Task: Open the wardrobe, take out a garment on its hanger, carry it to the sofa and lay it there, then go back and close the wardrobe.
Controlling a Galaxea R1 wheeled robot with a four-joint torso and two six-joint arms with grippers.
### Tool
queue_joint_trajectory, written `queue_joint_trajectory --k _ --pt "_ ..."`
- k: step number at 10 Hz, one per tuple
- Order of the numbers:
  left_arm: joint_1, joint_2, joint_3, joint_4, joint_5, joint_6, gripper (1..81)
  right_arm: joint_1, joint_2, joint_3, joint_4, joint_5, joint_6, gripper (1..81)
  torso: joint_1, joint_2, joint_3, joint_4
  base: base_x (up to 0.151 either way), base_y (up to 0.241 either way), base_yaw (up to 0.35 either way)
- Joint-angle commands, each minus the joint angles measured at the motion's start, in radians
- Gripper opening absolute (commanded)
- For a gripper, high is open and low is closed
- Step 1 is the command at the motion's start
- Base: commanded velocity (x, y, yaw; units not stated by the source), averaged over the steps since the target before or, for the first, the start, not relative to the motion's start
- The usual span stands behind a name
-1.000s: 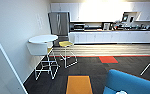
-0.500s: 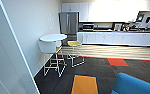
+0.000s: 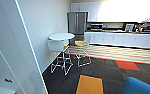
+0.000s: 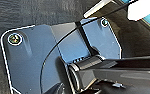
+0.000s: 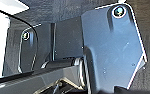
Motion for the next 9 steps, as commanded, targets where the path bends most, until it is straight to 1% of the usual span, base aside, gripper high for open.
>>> queue_joint_trajectory --k 1,6,7,9 --pt "-0.042 -0.005 0.013 0.001 0.03 0.0 81.1 0.034 0.006 0.003 -0.005 -0.055 -0.005 81.1 0.001 0.0 0.0 0.0 0.0 0.0 0.244" --pt "-0.042 0.011 0.009 0.0 0.031 0.0 81.1 0.036 0.004 0.003 -0.004 -0.062 -0.005 81.1 0.001 0.0 0.0 0.0 0.0 0.0 0.259" --pt "-0.042 0.024 -0.006 0.001 0.031 0.0 81.1 0.031 0.006 0.003 -0.004 -0.067 -0.003 81.1 0.001 0.0 0.0 0.0 0.0 0.0 0.261" --pt "-0.042 0.07 -0.087 0.0 0.031 0.0 81.1 0.028 0.006 0.0 -0.004 -0.073 -0.003 81.1 0.001 0.0 0.0 0.0 0.0 0.0 0.263"
